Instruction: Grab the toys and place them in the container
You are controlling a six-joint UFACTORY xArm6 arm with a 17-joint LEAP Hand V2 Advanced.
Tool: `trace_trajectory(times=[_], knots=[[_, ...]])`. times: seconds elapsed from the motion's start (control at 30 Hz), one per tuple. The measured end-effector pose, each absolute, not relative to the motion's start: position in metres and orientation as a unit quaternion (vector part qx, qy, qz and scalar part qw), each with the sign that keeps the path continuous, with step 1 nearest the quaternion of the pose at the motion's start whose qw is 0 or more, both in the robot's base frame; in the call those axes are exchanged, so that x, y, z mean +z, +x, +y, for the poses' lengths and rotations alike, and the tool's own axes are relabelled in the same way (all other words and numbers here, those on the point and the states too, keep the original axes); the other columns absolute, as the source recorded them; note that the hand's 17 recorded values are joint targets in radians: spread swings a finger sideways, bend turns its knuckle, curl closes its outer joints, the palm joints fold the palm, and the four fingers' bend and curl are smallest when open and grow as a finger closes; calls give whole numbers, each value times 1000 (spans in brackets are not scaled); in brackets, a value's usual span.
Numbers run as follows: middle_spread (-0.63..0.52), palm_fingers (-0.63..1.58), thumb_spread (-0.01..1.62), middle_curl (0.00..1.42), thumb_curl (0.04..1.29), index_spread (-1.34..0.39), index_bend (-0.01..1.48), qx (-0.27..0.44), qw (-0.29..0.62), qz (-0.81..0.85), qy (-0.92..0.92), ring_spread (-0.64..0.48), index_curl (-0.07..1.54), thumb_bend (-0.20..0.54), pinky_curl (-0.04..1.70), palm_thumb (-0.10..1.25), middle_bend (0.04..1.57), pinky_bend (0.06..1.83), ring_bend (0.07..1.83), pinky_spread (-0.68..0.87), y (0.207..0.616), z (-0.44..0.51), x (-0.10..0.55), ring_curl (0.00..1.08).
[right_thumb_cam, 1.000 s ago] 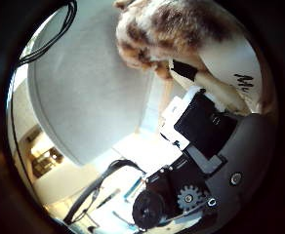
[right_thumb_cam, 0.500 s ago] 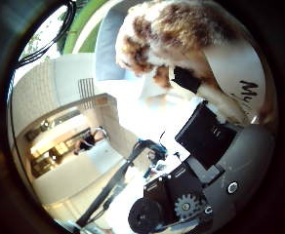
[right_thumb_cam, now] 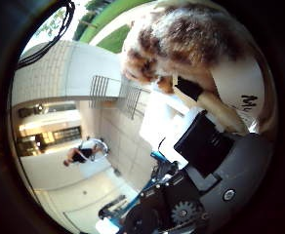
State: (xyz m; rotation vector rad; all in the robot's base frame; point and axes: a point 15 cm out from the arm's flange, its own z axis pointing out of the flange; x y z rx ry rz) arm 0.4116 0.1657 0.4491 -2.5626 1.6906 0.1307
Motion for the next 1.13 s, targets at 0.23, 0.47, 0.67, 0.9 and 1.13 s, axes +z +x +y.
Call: trace_trajectory(times=[0.23,0.47,0.67,0.9,1.13], knots=[[-240,720,1199,1088,619,-1176,724,37,44,561,-826,-101,516,-26,1023,889,1219,1363,1479,151,463,203,396,853],[-170,298,1220,933,572,-840,637,53,22,568,-821,-8,687,-25,995,857,943,1187,1274,218,483,209,350,746],[-16,-196,1206,614,533,-501,370,75,-3,575,-815,210,555,-29,814,805,382,948,812,359,486,196,325,501],[56,-97,1189,466,512,-457,179,92,9,573,-814,284,434,-23,665,799,171,730,567,436,473,189,346,367],[65,-34,1186,386,496,-431,171,88,17,566,-819,296,369,-24,557,795,154,604,481,465,429,159,410,327]])
